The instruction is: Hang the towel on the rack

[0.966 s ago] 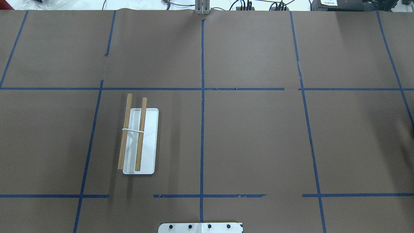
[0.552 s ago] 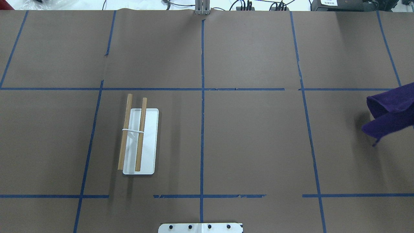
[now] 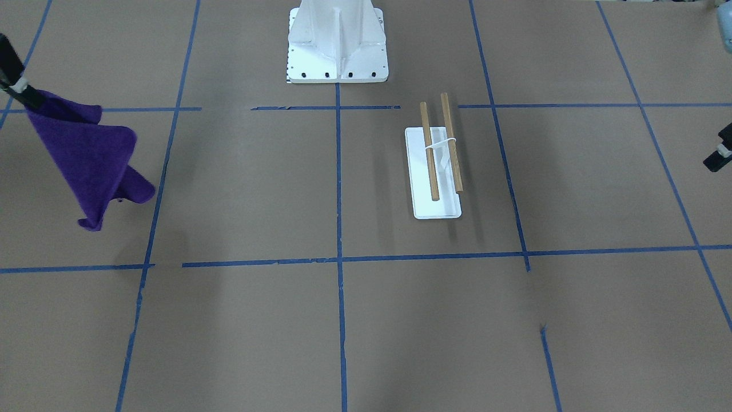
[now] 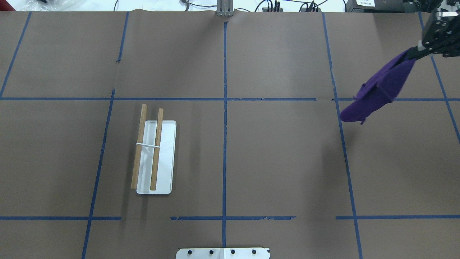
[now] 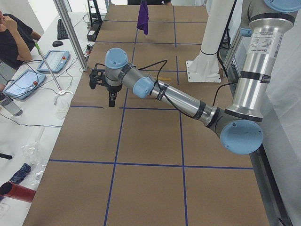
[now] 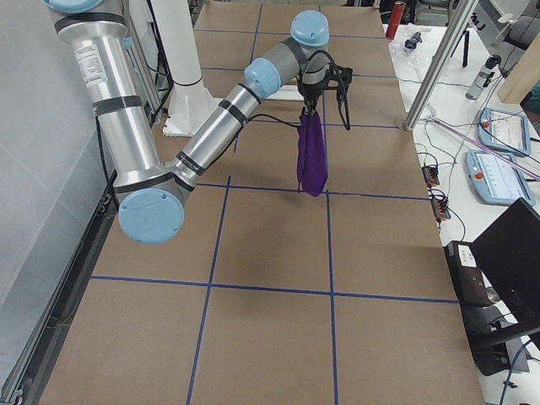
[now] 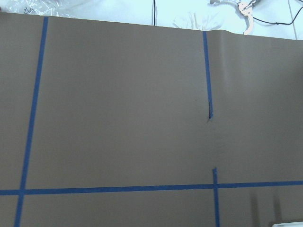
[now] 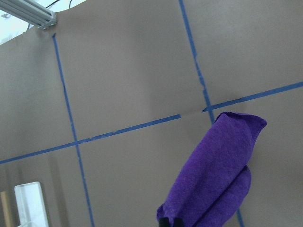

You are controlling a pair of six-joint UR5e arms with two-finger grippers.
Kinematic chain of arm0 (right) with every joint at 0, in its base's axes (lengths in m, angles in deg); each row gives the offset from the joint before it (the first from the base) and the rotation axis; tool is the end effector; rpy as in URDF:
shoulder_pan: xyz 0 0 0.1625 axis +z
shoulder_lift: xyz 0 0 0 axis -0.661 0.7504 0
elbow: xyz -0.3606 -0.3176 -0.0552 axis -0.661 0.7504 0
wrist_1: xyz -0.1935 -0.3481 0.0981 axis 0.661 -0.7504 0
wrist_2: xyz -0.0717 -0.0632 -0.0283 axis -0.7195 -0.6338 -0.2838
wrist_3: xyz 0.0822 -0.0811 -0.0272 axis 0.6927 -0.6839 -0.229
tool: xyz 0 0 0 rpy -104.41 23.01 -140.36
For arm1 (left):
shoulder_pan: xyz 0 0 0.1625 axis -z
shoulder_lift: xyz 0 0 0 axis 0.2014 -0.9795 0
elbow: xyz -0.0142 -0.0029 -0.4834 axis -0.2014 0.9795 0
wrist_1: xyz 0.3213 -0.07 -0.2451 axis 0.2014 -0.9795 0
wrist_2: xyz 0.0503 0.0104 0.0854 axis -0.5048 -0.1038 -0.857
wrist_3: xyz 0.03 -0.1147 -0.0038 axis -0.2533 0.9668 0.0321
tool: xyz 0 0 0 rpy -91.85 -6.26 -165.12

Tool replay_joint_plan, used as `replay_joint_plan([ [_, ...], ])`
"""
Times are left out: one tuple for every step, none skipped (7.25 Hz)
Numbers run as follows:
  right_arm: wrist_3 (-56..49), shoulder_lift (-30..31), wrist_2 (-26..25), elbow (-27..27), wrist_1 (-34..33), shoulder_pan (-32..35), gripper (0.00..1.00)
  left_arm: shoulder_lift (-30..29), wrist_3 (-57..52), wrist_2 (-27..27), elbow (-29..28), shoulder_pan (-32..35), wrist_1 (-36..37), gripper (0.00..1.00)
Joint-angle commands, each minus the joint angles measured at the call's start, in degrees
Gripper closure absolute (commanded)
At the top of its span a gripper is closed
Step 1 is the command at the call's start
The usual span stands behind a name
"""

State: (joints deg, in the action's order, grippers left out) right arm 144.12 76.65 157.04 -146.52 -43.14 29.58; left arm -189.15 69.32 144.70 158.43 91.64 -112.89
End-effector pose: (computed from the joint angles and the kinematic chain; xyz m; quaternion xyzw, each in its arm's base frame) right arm -0.1293 -0.4919 0.2822 -0.0150 -0.5308 0.1424 0.8353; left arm 0.0571 -0.5600 0.4525 0.0989 0.5052 -0.1052 0.8509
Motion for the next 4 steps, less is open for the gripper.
replay_joint_plan([
  [12.94,-9.42,-7.30,-0.19,0.13,-10.70,1.00,-3.52,29.96,0.91,1.41,-8.52,-7.92,0.00],
  [16.20,-12.15,-11.52,-0.19,0.31,-15.36,1.00,-6.59,41.14,0.91,1.50,-11.78,-9.60,0.00],
  [20.41,-15.57,-14.44,0.07,0.31,-18.89,1.00,-9.93,51.26,0.99,1.41,-12.77,-10.40,0.00],
  [24.02,-19.09,-18.38,0.25,0.31,-22.40,1.00,-13.18,60.06,0.91,1.32,-15.48,-10.41,0.00],
])
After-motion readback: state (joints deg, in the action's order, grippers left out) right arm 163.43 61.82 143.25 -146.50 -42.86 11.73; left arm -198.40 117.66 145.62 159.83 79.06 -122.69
